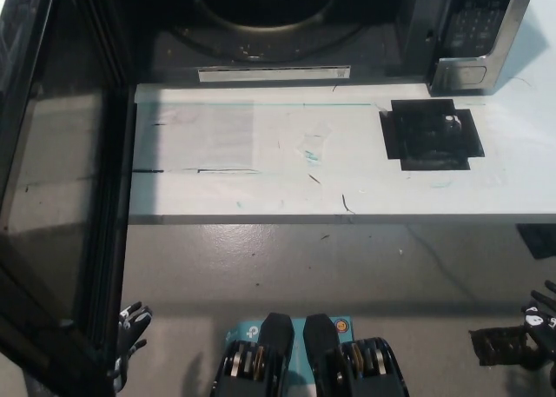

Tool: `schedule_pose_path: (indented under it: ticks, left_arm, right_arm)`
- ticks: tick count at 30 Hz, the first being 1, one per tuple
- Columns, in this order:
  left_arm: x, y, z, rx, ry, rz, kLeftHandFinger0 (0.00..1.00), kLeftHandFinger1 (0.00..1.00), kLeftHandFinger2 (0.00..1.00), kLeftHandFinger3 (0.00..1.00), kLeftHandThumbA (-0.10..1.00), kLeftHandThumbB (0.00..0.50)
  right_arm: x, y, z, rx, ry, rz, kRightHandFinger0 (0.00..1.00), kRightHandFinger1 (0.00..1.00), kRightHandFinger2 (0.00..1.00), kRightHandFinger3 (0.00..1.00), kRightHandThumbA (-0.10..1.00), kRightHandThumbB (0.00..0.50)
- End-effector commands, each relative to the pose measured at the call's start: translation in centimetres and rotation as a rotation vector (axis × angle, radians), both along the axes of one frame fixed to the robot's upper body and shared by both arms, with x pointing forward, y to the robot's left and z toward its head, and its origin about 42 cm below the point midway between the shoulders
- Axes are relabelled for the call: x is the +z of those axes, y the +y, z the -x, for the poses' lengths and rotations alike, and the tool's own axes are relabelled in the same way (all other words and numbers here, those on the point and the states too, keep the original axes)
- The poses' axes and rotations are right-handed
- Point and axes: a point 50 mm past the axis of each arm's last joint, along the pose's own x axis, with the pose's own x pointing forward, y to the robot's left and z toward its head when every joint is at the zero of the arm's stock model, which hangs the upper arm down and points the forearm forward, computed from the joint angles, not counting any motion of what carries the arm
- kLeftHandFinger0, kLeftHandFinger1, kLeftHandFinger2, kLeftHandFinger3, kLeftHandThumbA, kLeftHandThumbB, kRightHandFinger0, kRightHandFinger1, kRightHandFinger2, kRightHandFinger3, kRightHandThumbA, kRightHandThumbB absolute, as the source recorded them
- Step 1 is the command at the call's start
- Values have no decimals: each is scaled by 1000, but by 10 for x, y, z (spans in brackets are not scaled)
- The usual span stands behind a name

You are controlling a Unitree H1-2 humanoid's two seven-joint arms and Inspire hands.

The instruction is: A microwave is kept infront of the robot with its door slightly ajar. The robot uses its right hand to push the door towards the left to open it.

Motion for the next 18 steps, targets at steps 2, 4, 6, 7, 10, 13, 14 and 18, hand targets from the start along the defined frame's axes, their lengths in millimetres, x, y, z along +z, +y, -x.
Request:
schedule_pose_path:
  ticks: [2,4,6,7,10,13,14,18]
  left_arm:
    - [14,2,-16,11,-65,-10,1000,1000,1000,877,484,182]
    - [14,2,-17,4,-63,-12,1000,1000,1000,927,485,156]
    - [14,2,-18,12,-53,-8,1000,1000,1000,907,494,169]
    - [14,1,-18,40,-71,31,986,1000,1000,890,405,160]
    - [13,2,-15,27,-64,17,969,1000,995,915,429,147]
    - [12,2,-15,8,-51,-13,967,1000,1000,924,482,125]
    - [12,2,-15,-3,-48,-29,979,1000,1000,930,511,122]
    - [12,1,-15,13,-65,-10,1000,1000,1000,900,465,139]
  right_arm:
    - [16,-2,-12,-5,-73,15,379,552,675,773,486,217]
    - [16,-2,-12,-9,-73,9,376,549,667,780,482,223]
    - [15,-2,-12,-7,-75,6,362,544,665,780,479,221]
    - [15,-2,-12,-6,-72,9,361,545,666,782,479,219]
    - [14,-1,-9,-1,-68,7,381,566,685,799,480,206]
    - [15,-1,-9,2,-69,12,381,566,689,801,471,199]
    - [15,-1,-9,1,-68,13,378,563,687,800,469,199]
    - [18,-2,-10,-6,-71,4,348,555,672,810,444,186]
